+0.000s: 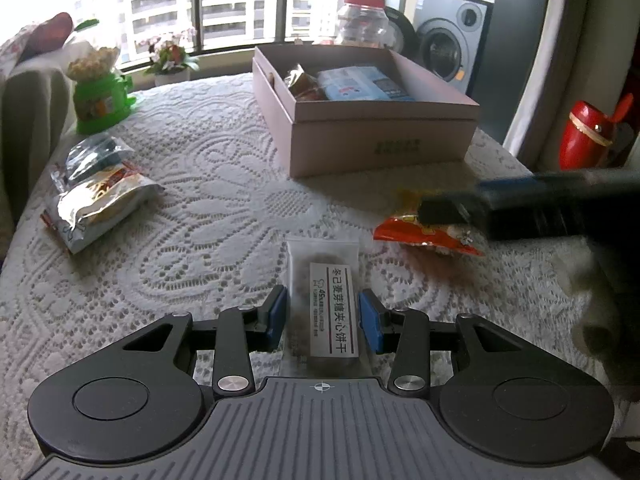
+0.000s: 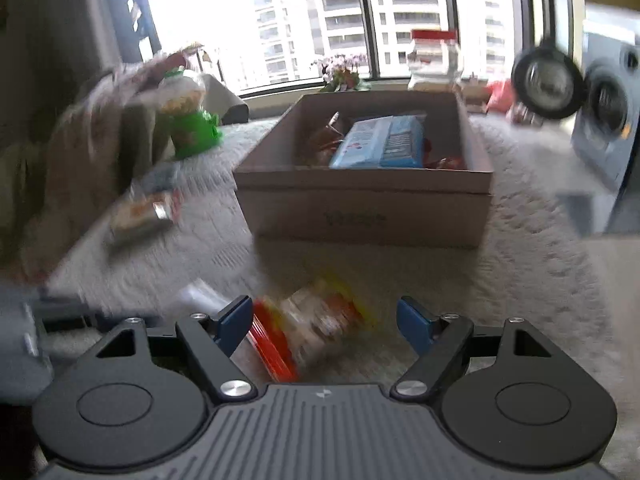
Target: Organize snacks
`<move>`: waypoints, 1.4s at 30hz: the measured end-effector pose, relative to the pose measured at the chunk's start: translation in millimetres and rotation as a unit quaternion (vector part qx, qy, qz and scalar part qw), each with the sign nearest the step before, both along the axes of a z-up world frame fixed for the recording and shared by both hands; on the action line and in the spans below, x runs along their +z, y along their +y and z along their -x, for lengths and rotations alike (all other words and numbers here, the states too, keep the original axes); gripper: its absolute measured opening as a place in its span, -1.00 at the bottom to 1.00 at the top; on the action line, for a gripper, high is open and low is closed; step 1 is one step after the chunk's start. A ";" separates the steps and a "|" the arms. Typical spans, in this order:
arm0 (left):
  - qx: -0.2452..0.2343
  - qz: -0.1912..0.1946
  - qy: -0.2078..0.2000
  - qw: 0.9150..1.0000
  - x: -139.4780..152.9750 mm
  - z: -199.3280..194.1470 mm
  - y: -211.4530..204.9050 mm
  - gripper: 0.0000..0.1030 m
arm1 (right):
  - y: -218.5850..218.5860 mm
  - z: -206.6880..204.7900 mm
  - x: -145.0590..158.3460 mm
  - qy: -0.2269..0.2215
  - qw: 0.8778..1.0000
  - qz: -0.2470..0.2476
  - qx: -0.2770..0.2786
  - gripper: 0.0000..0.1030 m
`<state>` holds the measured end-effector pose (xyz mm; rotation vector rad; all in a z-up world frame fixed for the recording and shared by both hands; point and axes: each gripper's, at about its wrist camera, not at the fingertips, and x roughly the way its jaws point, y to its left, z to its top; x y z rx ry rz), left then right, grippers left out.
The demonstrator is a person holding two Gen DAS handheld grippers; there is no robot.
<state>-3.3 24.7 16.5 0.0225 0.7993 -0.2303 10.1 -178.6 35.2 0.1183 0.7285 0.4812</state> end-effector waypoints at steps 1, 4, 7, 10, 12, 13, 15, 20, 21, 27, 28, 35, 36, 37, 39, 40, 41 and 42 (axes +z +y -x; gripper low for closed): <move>0.000 0.000 -0.001 1.000 -0.1 1.1 0.2 -0.13 | 2.3 -4.3 0.3 0.004 1.000 -0.009 0.006 0.54; 0.001 0.003 0.001 1.000 0.1 1.8 1.2 -0.13 | 15.7 -4.2 -1.3 0.000 0.999 0.022 0.023 0.54; -0.001 0.006 0.001 1.000 0.1 2.0 2.4 -0.13 | 19.0 11.4 -7.1 -0.025 0.995 0.085 0.035 0.54; -0.002 0.007 0.002 1.000 0.0 3.4 3.4 -0.13 | 4.0 25.5 -15.3 -0.043 0.990 0.135 0.016 0.54; -0.004 0.008 0.001 1.000 -0.1 5.6 4.7 -0.13 | -8.7 30.4 -18.9 -0.050 0.985 0.165 -0.007 0.54; -0.005 0.009 0.000 1.000 -0.4 6.8 5.1 -0.13 | -14.9 32.1 -19.9 -0.052 0.983 0.175 -0.018 0.54; -0.006 0.013 -0.004 1.000 -1.4 10.2 6.7 -0.13 | -27.6 34.6 -18.4 -0.043 0.985 0.167 -0.026 0.54; 0.000 0.040 -0.009 0.999 -3.1 15.0 14.6 -0.13 | -33.7 24.6 -5.5 -0.010 0.997 0.077 -0.023 0.54; 0.001 0.045 -0.005 0.999 -2.4 14.6 16.2 -0.13 | -29.7 19.2 -2.7 -0.007 0.998 0.066 -0.023 0.54; -0.005 0.048 -0.001 0.999 -1.3 13.8 17.5 -0.13 | 10.3 -26.1 -9.2 -0.001 0.995 0.095 -0.011 0.55; -0.007 0.045 -0.002 0.999 -1.5 14.4 16.9 -0.13 | 13.6 -30.9 -12.0 0.004 0.995 0.100 -0.009 0.53; -0.012 0.029 -0.011 0.999 -2.0 16.4 12.9 -0.14 | 18.1 -14.4 -1.3 -0.023 0.992 0.126 0.018 0.02; -0.011 0.029 -0.012 0.999 -1.9 16.4 12.7 -0.15 | 16.2 -9.1 3.0 -0.028 0.991 0.126 0.023 0.02; -0.008 0.030 -0.013 0.999 -1.8 16.5 12.6 -0.16 | 13.9 -4.3 7.6 -0.033 0.991 0.124 0.028 0.01; -0.003 0.042 -0.012 0.999 -0.3 15.2 14.2 -0.21 | 7.4 4.1 20.8 -0.047 0.991 0.118 0.032 0.00; -0.004 0.054 -0.011 0.998 1.2 13.8 16.1 -0.21 | 4.4 5.6 27.6 -0.053 0.991 0.115 0.032 0.00; -0.007 0.068 -0.015 0.998 3.8 12.6 18.6 -0.22 | 0.6 7.1 37.0 -0.063 0.991 0.110 0.030 0.00; -0.009 0.083 -0.026 0.996 9.7 11.3 20.5 -0.22 | -3.3 7.2 47.1 -0.074 0.992 0.103 0.026 0.00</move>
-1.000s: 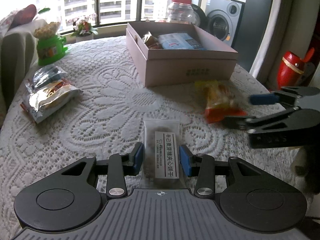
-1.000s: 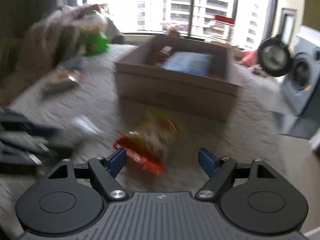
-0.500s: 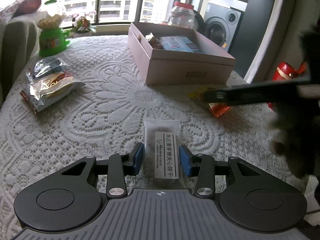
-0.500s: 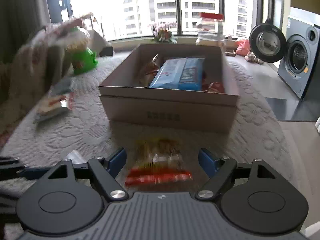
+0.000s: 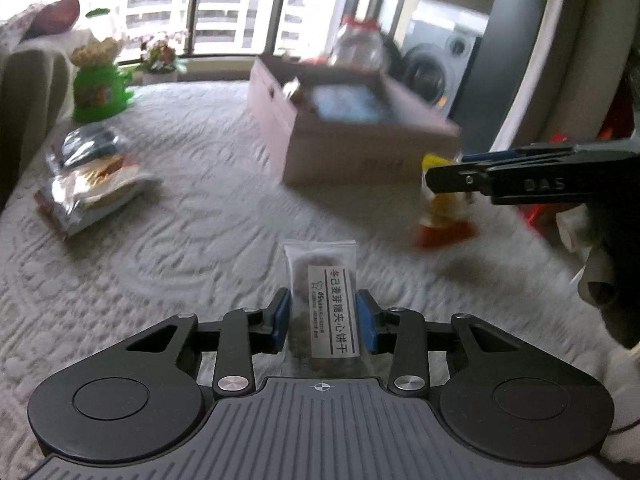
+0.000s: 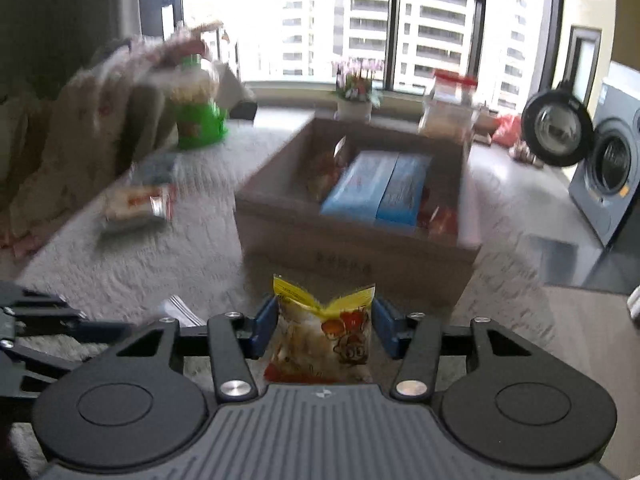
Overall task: Organize snacks
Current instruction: 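Open the left tool over the pink box while the right tool drops the yellow-and-red bag inside, then move both open tools back toward the remaining snacks on the table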
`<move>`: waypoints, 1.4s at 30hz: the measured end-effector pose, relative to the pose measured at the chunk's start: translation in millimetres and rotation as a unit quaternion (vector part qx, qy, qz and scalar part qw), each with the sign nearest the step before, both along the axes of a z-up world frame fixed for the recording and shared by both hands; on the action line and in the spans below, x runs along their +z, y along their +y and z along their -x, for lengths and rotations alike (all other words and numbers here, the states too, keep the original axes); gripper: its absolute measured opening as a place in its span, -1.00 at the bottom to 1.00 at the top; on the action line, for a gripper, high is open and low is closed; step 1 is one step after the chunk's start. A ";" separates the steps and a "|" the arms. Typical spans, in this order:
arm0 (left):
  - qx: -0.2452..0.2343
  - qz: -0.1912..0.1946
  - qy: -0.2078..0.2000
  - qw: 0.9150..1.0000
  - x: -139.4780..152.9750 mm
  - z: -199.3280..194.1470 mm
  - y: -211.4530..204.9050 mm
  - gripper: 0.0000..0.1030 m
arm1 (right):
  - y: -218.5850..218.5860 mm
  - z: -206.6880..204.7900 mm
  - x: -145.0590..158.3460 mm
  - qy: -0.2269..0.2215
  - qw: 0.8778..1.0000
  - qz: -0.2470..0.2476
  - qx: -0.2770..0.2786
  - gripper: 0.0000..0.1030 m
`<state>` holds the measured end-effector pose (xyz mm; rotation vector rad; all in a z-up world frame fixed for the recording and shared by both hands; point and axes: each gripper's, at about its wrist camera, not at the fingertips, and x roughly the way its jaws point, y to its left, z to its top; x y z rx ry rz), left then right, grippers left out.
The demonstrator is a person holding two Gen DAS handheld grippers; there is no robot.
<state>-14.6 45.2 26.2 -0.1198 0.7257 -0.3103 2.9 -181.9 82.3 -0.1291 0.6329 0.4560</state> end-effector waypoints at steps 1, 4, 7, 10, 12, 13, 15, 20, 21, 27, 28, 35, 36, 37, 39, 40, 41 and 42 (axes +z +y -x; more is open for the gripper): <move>-0.001 0.007 -0.014 1.000 7.0 -1.9 0.9 -0.22 | -4.3 -1.1 10.4 -0.010 1.000 -0.009 -0.003 0.00; -0.001 0.022 -0.075 0.997 40.1 -16.5 2.4 -0.22 | -16.3 -15.2 44.7 -0.048 0.998 -0.033 -0.018 0.00; 0.004 0.029 -0.126 0.992 70.4 -49.4 1.4 -0.22 | -18.2 -42.9 68.8 -0.070 0.996 -0.036 -0.035 0.00; -0.001 0.031 -0.122 0.992 80.4 -100.3 -7.0 -0.21 | -13.2 -82.1 78.3 -0.065 0.996 -0.028 -0.049 0.00; -0.009 0.051 -0.082 0.995 72.8 -140.5 -14.3 -0.21 | -9.3 -109.1 74.7 -0.041 0.997 -0.025 -0.063 0.00; -0.010 0.060 -0.058 0.996 66.4 -157.1 -17.7 -0.21 | -6.8 -125.8 68.7 -0.019 0.997 -0.025 -0.067 -0.01; -0.019 0.083 0.007 0.996 45.9 -189.5 -24.2 -0.18 | -0.9 -152.2 53.1 0.015 0.997 -0.016 -0.075 -0.06; -0.019 0.074 0.006 0.997 29.6 -203.1 -18.8 -0.16 | 5.7 -196.4 8.0 0.120 0.989 -0.009 -0.087 0.02; -0.026 0.090 0.006 0.996 31.9 -199.8 -12.7 -0.16 | 6.2 -196.8 4.6 0.121 0.989 -0.007 -0.090 0.04; 0.020 0.152 -0.040 0.987 52.7 -166.9 53.9 -0.16 | 10.1 -176.9 26.6 0.060 0.994 -0.036 -0.080 0.28; 0.037 0.156 -0.048 0.986 53.5 -160.5 67.3 -0.16 | 13.9 -170.5 32.0 0.048 0.995 -0.039 -0.073 0.36; 0.220 0.137 -0.038 0.965 33.8 -118.7 166.7 -0.16 | 81.2 -137.5 44.8 0.035 0.999 -0.030 0.005 0.47; 0.235 0.142 -0.030 0.961 25.3 -112.4 179.4 -0.16 | 95.6 -134.7 41.8 0.045 0.998 -0.035 0.023 0.48; 0.245 0.146 -0.023 0.958 19.9 -108.8 188.1 -0.16 | 107.8 -133.0 38.0 0.052 0.997 -0.038 0.037 0.49; 0.263 0.153 -0.010 0.952 6.8 -102.2 203.9 -0.16 | 140.2 -124.6 27.7 0.067 0.994 -0.040 0.070 0.50; 0.268 0.155 -0.008 0.951 3.1 -99.9 211.0 -0.16 | 153.7 -122.1 23.4 0.071 0.993 -0.035 0.082 0.50; 0.273 0.156 -0.007 0.949 -1.6 -97.5 215.8 -0.16 | 171.1 -118.4 17.1 0.074 0.992 -0.027 0.095 0.50; 0.275 0.156 -0.008 0.948 -4.8 -93.0 221.1 -0.16 | 185.8 -115.3 11.9 0.075 0.992 -0.019 0.104 0.50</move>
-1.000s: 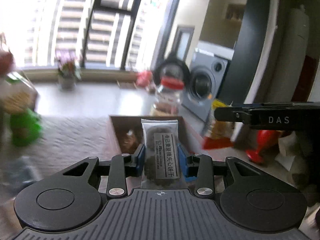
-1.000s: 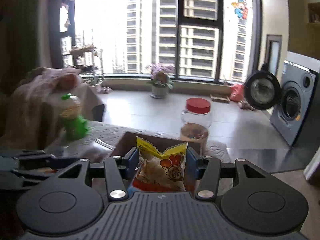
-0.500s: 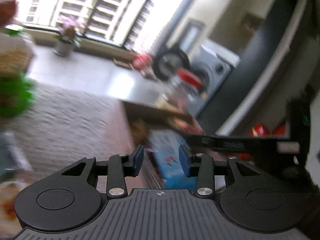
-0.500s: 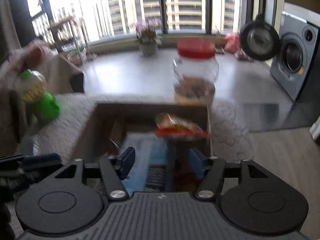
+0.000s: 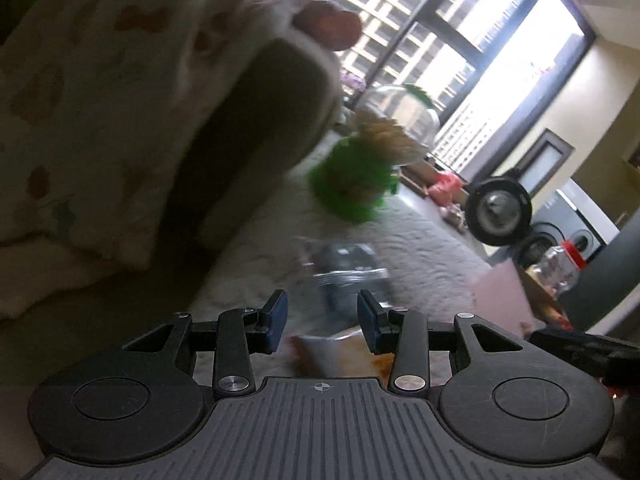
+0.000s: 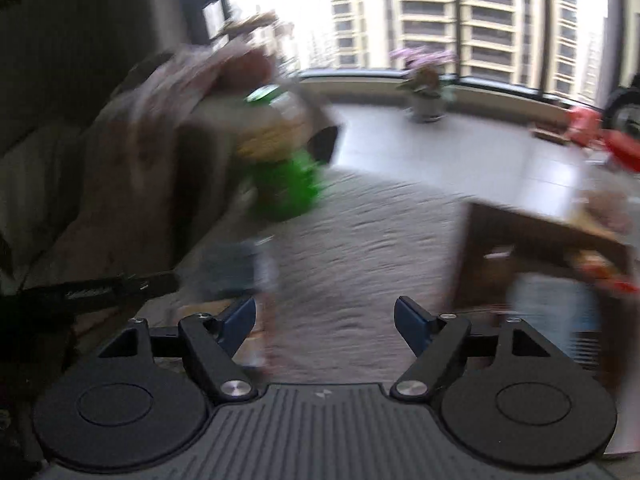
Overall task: Organize snacks
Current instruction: 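Move both open tools back toward the remaining snacks on the table, then grasp the blue-and-white cube-candy bag with the left tool while the right tool grasps the rice-cracker bag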
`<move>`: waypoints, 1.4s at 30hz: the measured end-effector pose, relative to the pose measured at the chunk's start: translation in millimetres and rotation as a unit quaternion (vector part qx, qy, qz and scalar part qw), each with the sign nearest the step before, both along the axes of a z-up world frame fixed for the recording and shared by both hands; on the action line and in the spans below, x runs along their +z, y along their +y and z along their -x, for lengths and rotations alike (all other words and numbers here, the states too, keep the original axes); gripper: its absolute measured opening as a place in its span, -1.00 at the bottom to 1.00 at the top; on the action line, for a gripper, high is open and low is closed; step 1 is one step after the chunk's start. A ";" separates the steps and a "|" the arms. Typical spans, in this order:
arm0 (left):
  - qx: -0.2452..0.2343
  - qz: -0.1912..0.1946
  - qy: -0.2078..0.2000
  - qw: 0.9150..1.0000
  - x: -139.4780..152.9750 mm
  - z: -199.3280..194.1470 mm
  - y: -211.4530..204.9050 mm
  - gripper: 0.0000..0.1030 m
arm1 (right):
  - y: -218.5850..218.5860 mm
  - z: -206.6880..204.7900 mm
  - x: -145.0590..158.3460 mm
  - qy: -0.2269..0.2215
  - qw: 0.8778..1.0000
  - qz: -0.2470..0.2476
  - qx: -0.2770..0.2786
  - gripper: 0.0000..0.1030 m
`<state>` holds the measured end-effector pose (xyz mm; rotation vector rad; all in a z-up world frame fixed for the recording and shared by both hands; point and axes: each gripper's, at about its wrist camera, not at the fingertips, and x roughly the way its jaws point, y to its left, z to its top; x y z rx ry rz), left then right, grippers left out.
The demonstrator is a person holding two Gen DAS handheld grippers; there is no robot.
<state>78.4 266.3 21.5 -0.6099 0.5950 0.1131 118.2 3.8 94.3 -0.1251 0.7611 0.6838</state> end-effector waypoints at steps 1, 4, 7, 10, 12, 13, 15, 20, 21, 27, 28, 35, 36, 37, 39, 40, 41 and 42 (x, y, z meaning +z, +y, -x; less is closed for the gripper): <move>0.002 -0.001 -0.001 1.000 -1.5 5.1 3.5 -0.16 | 14.1 1.5 -6.2 0.000 1.000 0.005 0.008 0.50; 0.002 -0.008 -0.007 1.000 1.8 2.5 11.3 -0.16 | 50.9 6.9 -23.0 0.007 0.999 0.014 0.036 0.50; -0.014 -0.042 -0.019 0.999 8.1 -20.9 9.3 -0.16 | 82.1 13.7 -38.5 0.004 0.998 0.035 0.060 0.50; -0.047 -0.082 -0.023 0.995 11.6 -55.8 2.0 -0.16 | 102.1 24.8 -50.4 -0.039 0.994 0.069 0.071 0.55; -0.068 -0.110 -0.016 0.991 8.9 -80.0 -6.9 -0.16 | 105.9 33.7 -52.5 -0.071 0.991 0.084 0.074 0.59; -0.080 -0.119 -0.011 0.990 8.0 -88.1 -10.4 -0.16 | 106.2 36.0 -51.8 -0.078 0.990 0.091 0.074 0.59; -0.103 -0.124 0.000 0.987 5.2 -99.7 -14.5 -0.20 | 95.7 41.3 -47.9 -0.079 0.989 0.102 0.074 0.59; -0.155 -0.102 0.005 0.983 -3.9 -91.7 -13.7 -0.26 | 44.9 62.8 -50.0 -0.094 0.988 0.113 0.054 0.59; -0.168 -0.108 0.004 0.980 -3.5 -84.8 -16.9 -0.26 | 34.7 67.3 -50.9 -0.099 0.988 0.112 0.048 0.59; -0.236 -0.133 0.015 0.962 -4.2 -51.6 -42.6 -0.22 | -16.0 75.9 -48.3 -0.056 0.997 0.054 -0.008 0.59; -0.241 -0.129 0.019 0.962 -4.1 -45.5 -45.8 -0.22 | -19.6 74.7 -47.1 -0.034 0.999 0.028 -0.013 0.59; -0.216 -0.099 0.021 0.971 -4.7 -17.9 -44.5 -0.36 | -2.4 46.8 -46.7 0.081 0.992 -0.061 -0.073 0.65; -0.202 -0.098 0.022 0.974 -3.7 -16.6 -39.7 -0.36 | 2.0 47.2 -44.9 0.058 0.993 -0.050 -0.089 0.65; -0.190 -0.099 0.022 0.977 -2.8 -13.7 -35.8 -0.36 | 3.8 49.1 -44.0 0.037 0.993 -0.038 -0.103 0.65; -0.177 -0.086 0.014 0.980 -5.3 -7.4 -26.8 -0.33 | 9.0 41.7 -48.1 0.016 0.992 -0.015 -0.123 0.64; -0.171 -0.076 0.014 0.982 -7.4 -4.6 -22.8 -0.30 | 10.1 39.8 -51.6 0.018 0.992 -0.008 -0.124 0.64; -0.165 -0.064 0.014 0.984 -10.0 -1.9 -19.2 -0.29 | 11.0 38.1 -54.2 0.020 0.992 -0.007 -0.125 0.66; -0.160 -0.054 0.015 0.986 -12.3 -0.6 -16.5 -0.29 | 12.3 38.7 -54.5 0.013 0.992 -0.007 -0.127 0.68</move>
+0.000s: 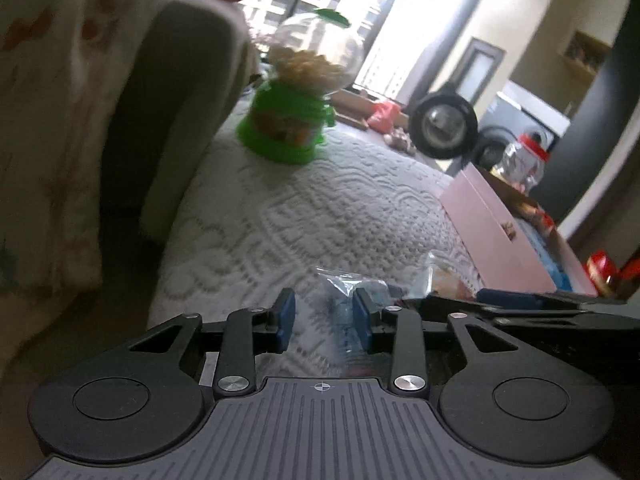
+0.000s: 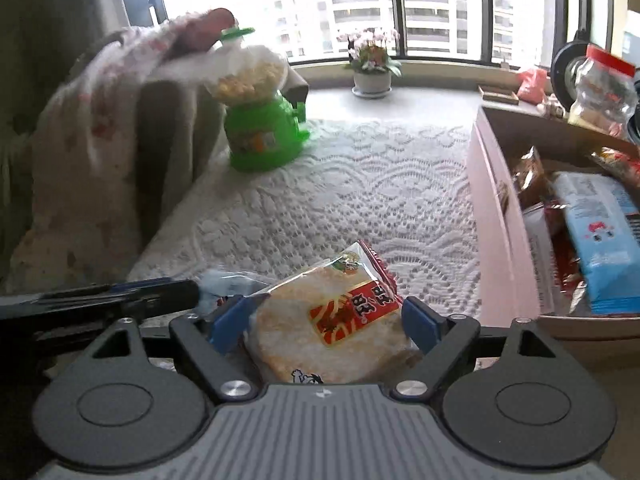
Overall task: Organize snacks
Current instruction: 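Grasp the blue-and-white cube-candy bag with the left tool while the right tool grasps the rice-cracker bag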
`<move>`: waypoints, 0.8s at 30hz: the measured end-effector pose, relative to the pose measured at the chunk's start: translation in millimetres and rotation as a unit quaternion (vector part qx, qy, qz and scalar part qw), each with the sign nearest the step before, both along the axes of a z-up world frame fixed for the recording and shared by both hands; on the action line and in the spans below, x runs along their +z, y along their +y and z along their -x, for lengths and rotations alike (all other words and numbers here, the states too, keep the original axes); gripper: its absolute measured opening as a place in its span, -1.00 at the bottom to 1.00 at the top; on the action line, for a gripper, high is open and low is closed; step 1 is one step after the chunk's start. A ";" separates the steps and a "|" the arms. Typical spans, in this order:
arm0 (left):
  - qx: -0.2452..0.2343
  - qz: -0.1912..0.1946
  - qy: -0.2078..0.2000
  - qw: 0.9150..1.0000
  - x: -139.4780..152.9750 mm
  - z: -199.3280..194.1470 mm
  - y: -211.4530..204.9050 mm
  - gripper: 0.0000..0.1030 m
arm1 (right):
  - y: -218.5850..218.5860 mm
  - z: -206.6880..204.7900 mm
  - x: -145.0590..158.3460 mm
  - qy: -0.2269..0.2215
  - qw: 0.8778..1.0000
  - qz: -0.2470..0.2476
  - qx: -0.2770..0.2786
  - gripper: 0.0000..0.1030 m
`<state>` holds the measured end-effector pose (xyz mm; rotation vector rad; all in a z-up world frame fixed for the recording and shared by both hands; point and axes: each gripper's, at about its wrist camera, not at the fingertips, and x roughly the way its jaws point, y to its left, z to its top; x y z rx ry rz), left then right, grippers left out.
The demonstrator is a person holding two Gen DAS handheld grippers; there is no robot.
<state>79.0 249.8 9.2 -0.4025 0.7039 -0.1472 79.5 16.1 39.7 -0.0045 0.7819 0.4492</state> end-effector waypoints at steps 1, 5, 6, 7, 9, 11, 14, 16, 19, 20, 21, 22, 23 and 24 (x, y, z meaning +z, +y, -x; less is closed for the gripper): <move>0.005 0.008 0.001 1.000 -0.9 0.6 1.5 -0.29 | 1.0 1.2 -0.6 -0.002 1.000 0.002 0.001 0.70; 0.016 0.006 0.008 1.000 3.5 0.1 -1.2 -0.33 | 1.8 2.5 -4.2 -0.004 1.000 0.004 0.029 0.72; 0.016 0.001 0.011 1.000 5.2 -1.5 -3.6 -0.33 | -1.1 3.3 -3.8 -0.003 0.999 0.002 0.035 0.72; 0.015 -0.001 0.013 1.000 4.3 -4.9 -6.4 -0.33 | -7.2 6.7 -3.9 -0.001 0.999 0.000 0.038 0.65; 0.006 0.000 0.018 1.000 4.9 -8.5 -10.5 -0.33 | -17.6 12.8 -2.1 -0.003 0.999 -0.001 0.050 0.53; -0.007 -0.001 0.023 1.000 4.8 -9.8 -15.3 -0.33 | -26.5 21.2 -2.4 -0.008 0.998 0.010 0.063 0.52; -0.025 -0.024 0.024 0.999 6.4 -11.9 -32.7 -0.30 | -41.4 39.0 -4.9 -0.026 0.997 0.037 0.068 0.52; -0.036 -0.037 0.024 0.998 8.4 -11.8 -43.0 -0.30 | -53.0 50.8 -5.3 -0.034 0.996 0.049 0.071 0.51; -0.048 -0.071 0.018 0.996 11.1 -9.7 -61.7 -0.29 | -72.7 70.5 -5.8 -0.052 0.994 0.066 0.076 0.50; -0.050 -0.092 0.014 0.994 12.8 -8.5 -68.8 -0.29 | -78.7 74.3 -6.2 -0.054 0.993 0.066 0.077 0.49; -0.052 -0.115 0.010 0.992 14.7 -7.5 -75.7 -0.29 | -85.3 78.1 -6.5 -0.056 0.994 0.065 0.075 0.49; -0.052 -0.136 0.009 0.989 17.0 -6.4 -81.0 -0.29 | -92.1 82.3 -7.0 -0.059 0.994 0.064 0.071 0.49; -0.050 -0.157 0.008 0.986 19.6 -5.1 -87.4 -0.28 | -98.1 85.8 -7.2 -0.064 0.994 0.065 0.066 0.49; -0.047 -0.174 0.005 0.984 21.9 -3.3 -92.2 -0.29 | -103.3 89.9 -8.1 -0.072 0.993 0.069 0.058 0.49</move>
